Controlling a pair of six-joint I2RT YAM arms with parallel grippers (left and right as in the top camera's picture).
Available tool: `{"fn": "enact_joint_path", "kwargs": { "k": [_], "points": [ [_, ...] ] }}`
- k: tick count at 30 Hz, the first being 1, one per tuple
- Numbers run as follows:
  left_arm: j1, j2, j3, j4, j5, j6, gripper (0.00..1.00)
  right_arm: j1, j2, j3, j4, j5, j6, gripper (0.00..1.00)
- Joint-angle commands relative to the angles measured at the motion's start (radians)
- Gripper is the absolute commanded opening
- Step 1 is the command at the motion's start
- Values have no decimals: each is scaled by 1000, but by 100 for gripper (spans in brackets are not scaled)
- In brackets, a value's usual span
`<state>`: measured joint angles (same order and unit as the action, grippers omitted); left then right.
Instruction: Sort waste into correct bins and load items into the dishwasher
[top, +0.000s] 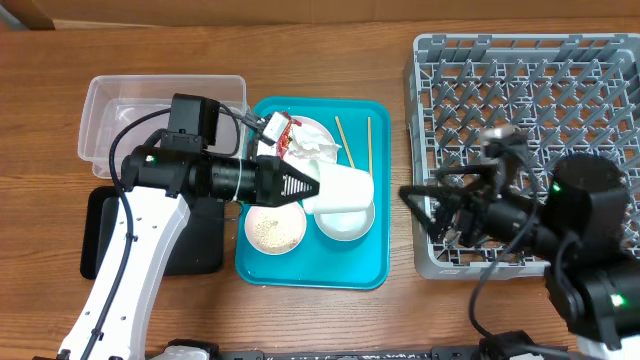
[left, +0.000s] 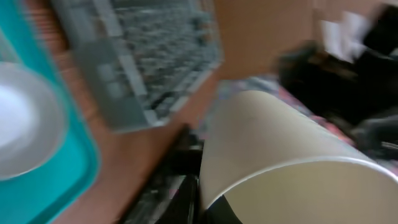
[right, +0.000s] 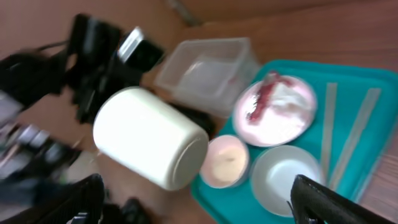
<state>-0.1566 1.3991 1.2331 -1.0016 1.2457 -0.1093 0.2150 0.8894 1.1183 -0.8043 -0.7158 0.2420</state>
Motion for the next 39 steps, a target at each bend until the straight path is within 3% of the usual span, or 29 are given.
{"fn": "enact_joint_path", "kwargs": {
  "k": [1,7,11,18,19,26,29,30,32,34,35,39],
  "points": [
    [-1,5,10,13,295,88,4,68,56,20,58,-227,-79,97],
    [-2,5,10,12,332,88,4,187,148,20,235,-280,-66,97],
    [-1,5,10,12,329,88,4,209,174,20,318,-282,-6,80],
    [-1,5,10,34,322,88,4,211,174,20,329,-362,-6,81],
    [-1,5,10,41,322,88,4,212,174,20,328,-375,-6,75],
    [-1,5,10,50,322,88,6,211,174,20,329,-363,-6,61],
    [-1,5,10,47,315,88,54,204,170,20,329,-339,-6,59],
    [-1,5,10,45,306,88,64,196,164,20,327,-326,-6,58],
    [-1,5,10,38,255,88,76,171,150,20,315,-305,-6,55],
    [-1,5,10,23,153,87,80,127,126,22,273,-257,-6,52],
    [-1,5,10,-9,-12,87,89,67,97,22,204,-176,-6,51],
    [-1,5,10,-96,-380,64,94,-70,43,22,-30,135,-6,53]
  ]
}}
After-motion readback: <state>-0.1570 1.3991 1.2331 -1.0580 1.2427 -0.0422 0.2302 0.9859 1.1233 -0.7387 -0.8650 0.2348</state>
